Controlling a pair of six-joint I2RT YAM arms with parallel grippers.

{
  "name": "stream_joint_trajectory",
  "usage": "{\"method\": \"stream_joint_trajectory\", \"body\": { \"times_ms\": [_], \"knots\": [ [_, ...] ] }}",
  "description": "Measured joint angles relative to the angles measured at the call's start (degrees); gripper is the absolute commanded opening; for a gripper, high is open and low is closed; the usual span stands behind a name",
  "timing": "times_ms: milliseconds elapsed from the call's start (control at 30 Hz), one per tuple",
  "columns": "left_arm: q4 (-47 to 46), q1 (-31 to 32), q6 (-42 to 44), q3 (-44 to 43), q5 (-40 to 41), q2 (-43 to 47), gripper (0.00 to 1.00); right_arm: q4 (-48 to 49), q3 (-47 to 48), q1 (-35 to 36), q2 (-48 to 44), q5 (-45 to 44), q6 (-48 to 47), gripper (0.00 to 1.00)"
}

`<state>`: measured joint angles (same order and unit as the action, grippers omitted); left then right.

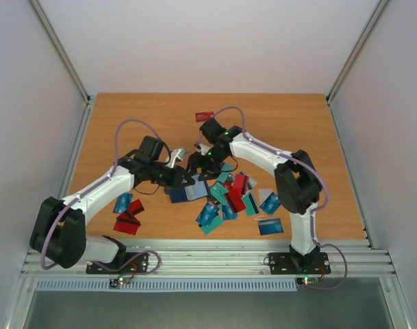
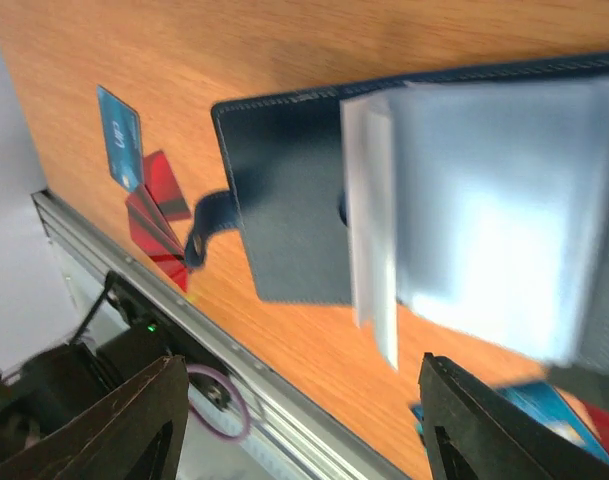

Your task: Put the credit cards into the card holder

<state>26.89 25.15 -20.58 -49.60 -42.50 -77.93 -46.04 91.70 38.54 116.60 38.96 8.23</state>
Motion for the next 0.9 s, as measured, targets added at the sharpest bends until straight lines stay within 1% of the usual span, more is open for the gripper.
{"method": "stream_joint_trajectory", "body": {
  "times_ms": [67, 200, 300, 400, 533, 700, 900],
  "knots": [
    [0.13, 1.36, 0.52, -0.28, 0.55, 0.0, 0.21, -1.49, -2.19, -0.81, -3.74, -2.16, -0.92, 0.67],
    [1.27, 4.94, 1.57, -1.03, 2.1, -0.04, 0.22, -4.31, -10.78, -3.82, -13.42, -6.4, -1.88, 0.69],
    [2.16, 7.78, 2.69, -2.23, 3.23, -0.61, 0.25, -6.32, -17.59, -6.25, -19.37, -8.48, -1.81, 0.7],
    [2.91, 10.4, 3.93, -3.89, 4.5, -3.08, 0.27, -8.02, -24.17, -7.96, -24.24, -9.16, -1.79, 0.71],
    [4.81, 14.71, 5.57, -6.21, 7.67, -7.56, 0.27, -9.35, -30.95, -8.07, -28.46, -8.79, -1.64, 0.71],
    [7.02, 20.09, 5.66, -6.84, 15.5, -11.65, 0.33, -10.8, -35.43, -8.04, -32.13, -8.52, -1.68, 0.71],
    [8.2, 22.69, 0.57, -6.82, 26.45, -13.99, 0.45, -10.86, -40.09, -8.04, -37.24, -7.21, -1.42, 0.72]
  ]
}}
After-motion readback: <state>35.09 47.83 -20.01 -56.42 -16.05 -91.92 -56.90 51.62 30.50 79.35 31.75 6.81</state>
